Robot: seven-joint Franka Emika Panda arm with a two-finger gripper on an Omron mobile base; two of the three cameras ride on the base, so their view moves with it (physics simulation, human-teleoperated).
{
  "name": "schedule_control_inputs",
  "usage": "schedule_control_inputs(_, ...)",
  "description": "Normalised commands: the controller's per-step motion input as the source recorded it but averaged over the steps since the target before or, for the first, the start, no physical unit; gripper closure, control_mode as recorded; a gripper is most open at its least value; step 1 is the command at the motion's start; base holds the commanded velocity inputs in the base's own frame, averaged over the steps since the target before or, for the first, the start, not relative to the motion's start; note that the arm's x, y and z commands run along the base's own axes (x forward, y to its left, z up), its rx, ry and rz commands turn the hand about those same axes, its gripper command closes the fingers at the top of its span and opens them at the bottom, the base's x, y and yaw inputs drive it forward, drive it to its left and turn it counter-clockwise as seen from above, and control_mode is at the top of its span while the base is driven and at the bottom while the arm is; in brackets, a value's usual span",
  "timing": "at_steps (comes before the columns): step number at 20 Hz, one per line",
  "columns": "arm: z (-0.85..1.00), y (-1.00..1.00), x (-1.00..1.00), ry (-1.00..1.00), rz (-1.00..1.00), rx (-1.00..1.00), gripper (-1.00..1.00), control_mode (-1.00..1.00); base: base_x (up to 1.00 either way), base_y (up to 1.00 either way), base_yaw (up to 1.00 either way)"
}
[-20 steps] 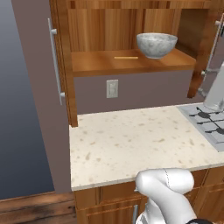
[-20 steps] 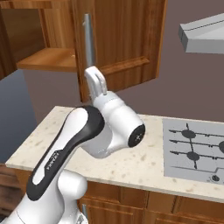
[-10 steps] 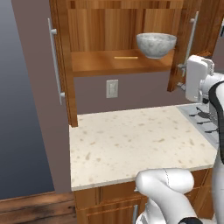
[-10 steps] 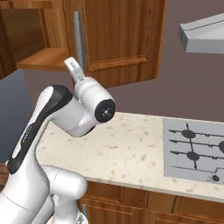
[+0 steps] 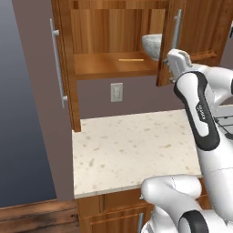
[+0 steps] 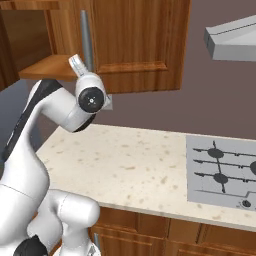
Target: Pick the mug and place it in the sink. Pick the bowl and place it in the open cabinet and then close the cabinet.
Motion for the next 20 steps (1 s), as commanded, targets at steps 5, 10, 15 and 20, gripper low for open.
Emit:
schedule_control_inputs(5, 0.00, -0.01, 0.90, 0.01, -0.10, -0.02, -1.00, -1.00, 0.00, 0.00, 0.00)
schedule_control_inputs(10, 0.00, -0.02, 0.91, 0.00, -0.08, -0.01, -1.00, -1.00, 0.00, 0.00, 0.00)
schedule_control_inputs(15, -0.09, -0.01, 0.93, 0.03, -0.06, 0.00, -1.00, -1.00, 0.00, 0.00, 0.00)
schedule_control_inputs(20, -0.08, -0.01, 0.75, 0.05, -0.03, 0.00, -1.00, -1.00, 0.00, 0.00, 0.00)
